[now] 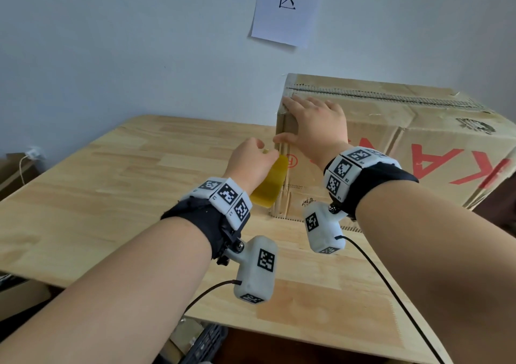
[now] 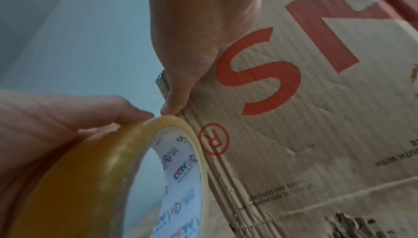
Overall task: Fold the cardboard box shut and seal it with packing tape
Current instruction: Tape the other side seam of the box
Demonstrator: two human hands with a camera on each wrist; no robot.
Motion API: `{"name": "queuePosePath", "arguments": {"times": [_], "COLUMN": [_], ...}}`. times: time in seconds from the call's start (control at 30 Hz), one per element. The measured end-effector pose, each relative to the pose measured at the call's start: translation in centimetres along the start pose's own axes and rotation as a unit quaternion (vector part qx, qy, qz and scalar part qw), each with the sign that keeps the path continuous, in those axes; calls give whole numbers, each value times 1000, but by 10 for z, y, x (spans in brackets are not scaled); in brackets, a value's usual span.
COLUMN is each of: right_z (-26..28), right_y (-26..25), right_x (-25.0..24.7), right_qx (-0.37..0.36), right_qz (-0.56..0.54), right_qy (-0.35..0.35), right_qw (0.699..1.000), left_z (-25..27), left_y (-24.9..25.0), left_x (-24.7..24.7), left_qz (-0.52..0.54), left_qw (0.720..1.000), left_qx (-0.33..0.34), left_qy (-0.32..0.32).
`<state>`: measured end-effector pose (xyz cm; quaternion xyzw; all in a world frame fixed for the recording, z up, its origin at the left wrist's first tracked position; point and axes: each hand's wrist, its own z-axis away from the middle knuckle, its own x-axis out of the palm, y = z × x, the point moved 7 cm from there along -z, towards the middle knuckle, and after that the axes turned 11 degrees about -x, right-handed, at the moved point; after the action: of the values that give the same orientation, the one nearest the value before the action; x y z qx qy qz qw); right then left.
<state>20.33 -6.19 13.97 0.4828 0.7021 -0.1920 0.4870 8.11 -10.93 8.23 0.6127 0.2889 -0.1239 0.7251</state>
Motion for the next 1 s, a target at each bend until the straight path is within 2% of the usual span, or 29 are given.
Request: {"name": "queuePosePath", "arguments": {"times": [0.17,0.37,0.47,0.53,0.6,0.7,0.77,0.83,1.0], "right_z": [2,0,-1,2,11,29,41,48,51], "right_y": [-2,-3,-4,-7,-18,-55,-83,-104,-139], "right_x": [1,2,4,1,-3,-6,-7,-5,20], "right_qx": [1,18,25,36,36,-33,-90,-123,-176], "right_qz": [3,-10,-24,-34,-41,-58,-71,-97,-64], "right_qy": [3,1,-11,-6,24,112,184,219,141], "right_qw": [1000,1000,999,999,998,991,976,963,972], "left_z": [-5,-1,3,0,-2,-9,-11,-14,-27], "left_y": [-13,-17,-25,-39,-60,-100,-127,-151,-189], "left_x": [14,8,-14,-27,-33,-30,-20,-9,12], "left_qz": [24,47,45,-3,-99,-203,-258,-309,-351], "left_qw": [998,993,994,997,993,977,963,946,922], "left_qx": [-45,-22,-17,-9,-3,-13,-26,-45,-115], "left_qy": [-40,-102,-94,-79,-68,-60,-69,-86,-117]}}
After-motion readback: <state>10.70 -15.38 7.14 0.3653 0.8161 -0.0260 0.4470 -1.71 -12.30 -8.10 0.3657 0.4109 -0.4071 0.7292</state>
